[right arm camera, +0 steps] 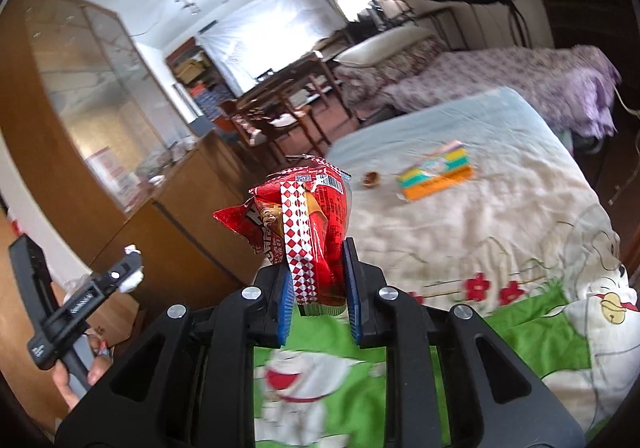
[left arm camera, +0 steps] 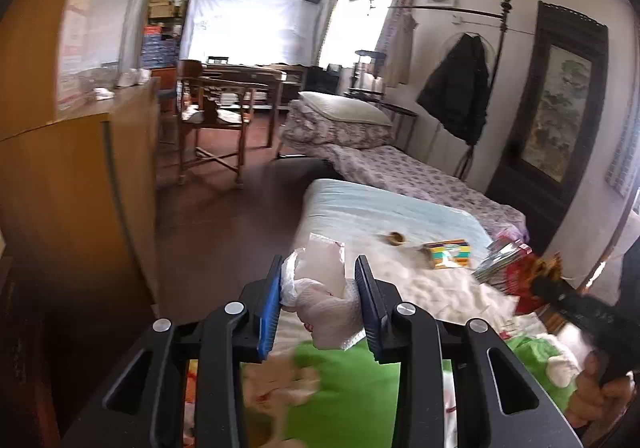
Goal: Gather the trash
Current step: 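Carry tissue and snack bag to the red wastebasket and release both, then move both tools back toward the bed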
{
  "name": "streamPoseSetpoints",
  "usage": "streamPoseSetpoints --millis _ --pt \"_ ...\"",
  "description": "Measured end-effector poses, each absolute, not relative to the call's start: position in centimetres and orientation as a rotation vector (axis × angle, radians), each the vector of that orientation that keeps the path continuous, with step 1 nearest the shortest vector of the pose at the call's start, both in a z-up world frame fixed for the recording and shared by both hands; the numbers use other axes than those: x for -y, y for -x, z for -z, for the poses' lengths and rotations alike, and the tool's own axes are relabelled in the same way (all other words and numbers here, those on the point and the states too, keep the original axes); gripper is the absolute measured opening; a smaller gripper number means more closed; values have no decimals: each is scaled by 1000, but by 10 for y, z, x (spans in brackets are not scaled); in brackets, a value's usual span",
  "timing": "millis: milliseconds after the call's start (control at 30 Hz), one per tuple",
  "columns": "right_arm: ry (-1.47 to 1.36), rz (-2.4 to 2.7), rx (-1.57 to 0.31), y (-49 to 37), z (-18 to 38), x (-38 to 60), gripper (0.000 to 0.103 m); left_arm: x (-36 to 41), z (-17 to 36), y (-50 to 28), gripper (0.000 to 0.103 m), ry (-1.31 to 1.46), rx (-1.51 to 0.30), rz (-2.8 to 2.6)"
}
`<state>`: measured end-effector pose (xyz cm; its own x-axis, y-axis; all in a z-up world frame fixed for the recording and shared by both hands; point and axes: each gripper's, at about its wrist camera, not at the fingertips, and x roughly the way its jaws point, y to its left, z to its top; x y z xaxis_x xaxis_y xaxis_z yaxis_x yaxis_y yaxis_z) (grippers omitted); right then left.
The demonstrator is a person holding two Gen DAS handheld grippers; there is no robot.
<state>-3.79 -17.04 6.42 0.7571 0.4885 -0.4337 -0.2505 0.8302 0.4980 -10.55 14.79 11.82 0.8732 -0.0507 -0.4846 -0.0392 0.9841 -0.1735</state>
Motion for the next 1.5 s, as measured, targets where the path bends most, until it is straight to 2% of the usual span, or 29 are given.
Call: streamPoseSetpoints --millis 233,400,433,500,700,967,1200,1233,1300,1367,1500 --pt "-372 -524 -607 54 -79 120 24 -210 -95 135 36 226 -555 -83" --pt "-329 -572 -652 54 -75 88 24 -259 -46 144 38 264 -664 -157" --pt "-312 -581 -667 54 -72 78 24 -267 -36 146 45 268 -688 -171" --pt "-293 -593 -686 54 -68 66 24 -281 -11 150 72 270 -745 -224" --pt "-204 -641 -762 52 -51 18 24 -329 38 174 91 256 -861 -366" --pt "-72 -735 -870 55 -24 -59 24 -392 72 219 95 324 -914 -548" --pt "69 -815 -960 54 7 -141 26 -400 87 234 95 306 -932 -609" --pt "85 -824 -976 53 13 -152 28 -399 88 231 95 302 -934 -612" --pt "107 -834 -1006 49 24 -168 45 -400 91 231 96 298 -941 -614" --pt "134 -824 -1023 47 32 -176 53 -400 91 230 97 291 -944 -619" --pt "105 -829 -1032 46 34 -168 53 -396 91 228 97 274 -946 -621"
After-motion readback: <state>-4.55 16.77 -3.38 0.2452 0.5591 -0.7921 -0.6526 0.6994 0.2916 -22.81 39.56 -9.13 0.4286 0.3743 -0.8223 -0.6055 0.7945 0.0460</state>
